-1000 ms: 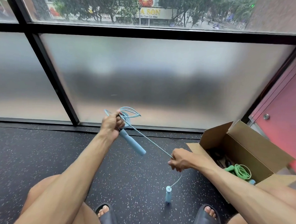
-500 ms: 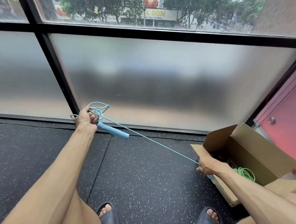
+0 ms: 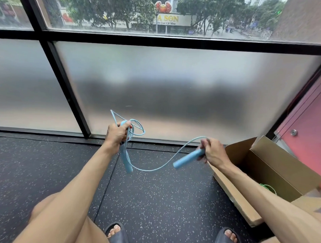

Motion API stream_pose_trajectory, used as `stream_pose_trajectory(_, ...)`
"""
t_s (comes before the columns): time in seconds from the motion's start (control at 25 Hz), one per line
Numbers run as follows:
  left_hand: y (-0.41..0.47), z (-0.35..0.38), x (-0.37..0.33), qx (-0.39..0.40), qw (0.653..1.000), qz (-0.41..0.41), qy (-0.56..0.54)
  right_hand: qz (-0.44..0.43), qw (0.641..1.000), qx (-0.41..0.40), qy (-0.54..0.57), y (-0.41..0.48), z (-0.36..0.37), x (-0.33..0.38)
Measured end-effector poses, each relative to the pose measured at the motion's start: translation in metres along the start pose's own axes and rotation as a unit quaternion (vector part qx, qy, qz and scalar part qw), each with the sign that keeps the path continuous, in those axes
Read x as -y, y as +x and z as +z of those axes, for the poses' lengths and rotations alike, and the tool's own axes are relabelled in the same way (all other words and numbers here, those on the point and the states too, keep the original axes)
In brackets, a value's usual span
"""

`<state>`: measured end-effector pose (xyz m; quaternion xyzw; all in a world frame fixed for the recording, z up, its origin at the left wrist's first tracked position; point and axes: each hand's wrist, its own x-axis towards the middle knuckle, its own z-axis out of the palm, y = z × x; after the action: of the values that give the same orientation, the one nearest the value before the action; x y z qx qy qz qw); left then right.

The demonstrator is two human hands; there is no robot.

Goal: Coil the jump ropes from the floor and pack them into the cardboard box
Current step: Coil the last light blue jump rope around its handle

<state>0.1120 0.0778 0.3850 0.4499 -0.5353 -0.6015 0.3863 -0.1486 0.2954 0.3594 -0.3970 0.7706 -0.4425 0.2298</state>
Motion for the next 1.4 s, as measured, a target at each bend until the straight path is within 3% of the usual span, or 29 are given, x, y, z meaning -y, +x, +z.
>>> stream_pose_trajectory(0.16,-0.014,0.019,0.011,0.109,0.992,-0.018,0.055,-0.098,0.972,-0.064,0.203,-0.003,0.005,0.045)
stream_pose_trajectory(0.32,-0.026,0.035,0.022,0.134,0.979,-0.005,0.151,-0.138,0.965,-0.052,0.218,-0.006,0.015,0.051)
stream_pose_trajectory(0.48,-0.036,0.051,0.025,0.178,0.978,-0.025,0.108,-0.159,0.977,-0.029,0.138,-0.014,0.030,0.049)
stream_pose_trajectory(0.6,-0.041,0.058,0.023,0.200,0.972,-0.030,0.117,-0.171,0.985,0.018,0.010,-0.015,0.039,0.045)
stream_pose_trajectory(0.8,-0.051,0.068,0.019,0.233,0.963,-0.020,0.135,-0.214,0.937,0.142,-0.235,-0.019,0.053,0.040)
stream_pose_trajectory(0.88,-0.053,0.068,0.014,0.231,0.963,-0.013,0.134,-0.188,0.942,0.150,-0.235,-0.019,0.056,0.041)
stream_pose_trajectory(1.04,-0.054,0.067,0.006,0.263,0.958,-0.023,0.115,-0.117,0.978,0.138,-0.104,-0.016,0.062,0.047)
stream_pose_trajectory(1.24,-0.056,0.068,0.005,0.325,0.940,-0.043,0.091,-0.172,0.973,0.068,-0.135,-0.011,0.064,0.046)
stream_pose_trajectory(1.32,-0.050,0.066,0.006,0.275,0.953,-0.017,0.127,-0.188,0.966,0.025,-0.176,-0.004,0.058,0.041)
stream_pose_trajectory(1.4,-0.038,0.058,0.008,0.201,0.976,-0.022,0.086,-0.160,0.962,0.016,-0.221,0.003,0.049,0.033)
